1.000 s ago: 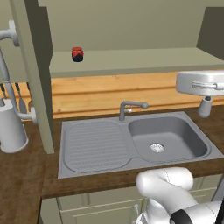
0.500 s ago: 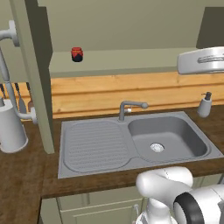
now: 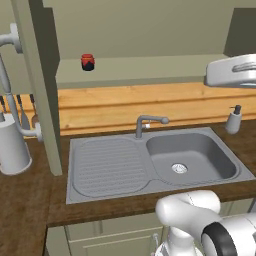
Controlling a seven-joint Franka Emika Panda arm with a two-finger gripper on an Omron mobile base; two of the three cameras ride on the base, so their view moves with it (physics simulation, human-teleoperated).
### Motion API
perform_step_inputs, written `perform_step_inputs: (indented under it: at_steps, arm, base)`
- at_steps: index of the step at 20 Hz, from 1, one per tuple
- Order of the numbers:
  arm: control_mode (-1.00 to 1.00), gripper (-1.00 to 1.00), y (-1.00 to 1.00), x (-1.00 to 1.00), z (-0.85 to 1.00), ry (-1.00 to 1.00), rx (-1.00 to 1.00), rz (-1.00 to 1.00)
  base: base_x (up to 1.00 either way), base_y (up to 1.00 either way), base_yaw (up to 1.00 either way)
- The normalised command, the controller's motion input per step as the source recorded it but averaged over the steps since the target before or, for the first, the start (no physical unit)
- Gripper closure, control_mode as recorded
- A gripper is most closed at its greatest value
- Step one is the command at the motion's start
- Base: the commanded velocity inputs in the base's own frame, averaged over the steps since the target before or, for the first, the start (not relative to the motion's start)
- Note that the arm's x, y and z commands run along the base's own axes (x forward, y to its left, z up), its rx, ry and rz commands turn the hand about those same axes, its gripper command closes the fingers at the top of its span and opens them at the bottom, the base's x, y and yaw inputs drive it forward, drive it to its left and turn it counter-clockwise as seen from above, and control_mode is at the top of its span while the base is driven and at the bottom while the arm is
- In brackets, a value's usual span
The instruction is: From the different types of pastries on the counter, select a croissant and place it on the cutting board. Then retrieve a jar of jam from the cabinet and place it alongside the croissant on the cutting board.
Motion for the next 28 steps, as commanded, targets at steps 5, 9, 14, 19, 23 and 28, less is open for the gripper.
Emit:
perform_step_inputs:
  at_steps: [5, 9, 14, 19, 23, 28]
  arm:
    - [-1.0, -1.0, 0.1, 0.5, -0.32, -0.02, 0.0, 0.12]
    - [-1.0, -1.0, 0.22, 0.53, -0.21, -0.01, 0.0, 0.14]
    - [-1.0, -1.0, 0.19, 0.53, -0.04, -0.03, 0.0, 0.15]
    - [-1.0, -1.0, 0.18, 0.44, -0.01, -0.01, 0.0, 0.13]
    - [-1.0, -1.0, 0.23, 0.4, -0.03, 0.0, 0.0, 0.1]
    - [-1.0, -1.0, 0.12, 0.42, -0.01, -0.01, 0.0, 0.06]
  base:
    - [0.0, 0.0, 0.0]
    - [0.0, 0.0, 0.0]
    - [0.0, 0.0, 0.0]
    - [0.0, 0.0, 0.0]
    - [0.0, 0.0, 0.0]
    - [0.0, 0.0, 0.0]
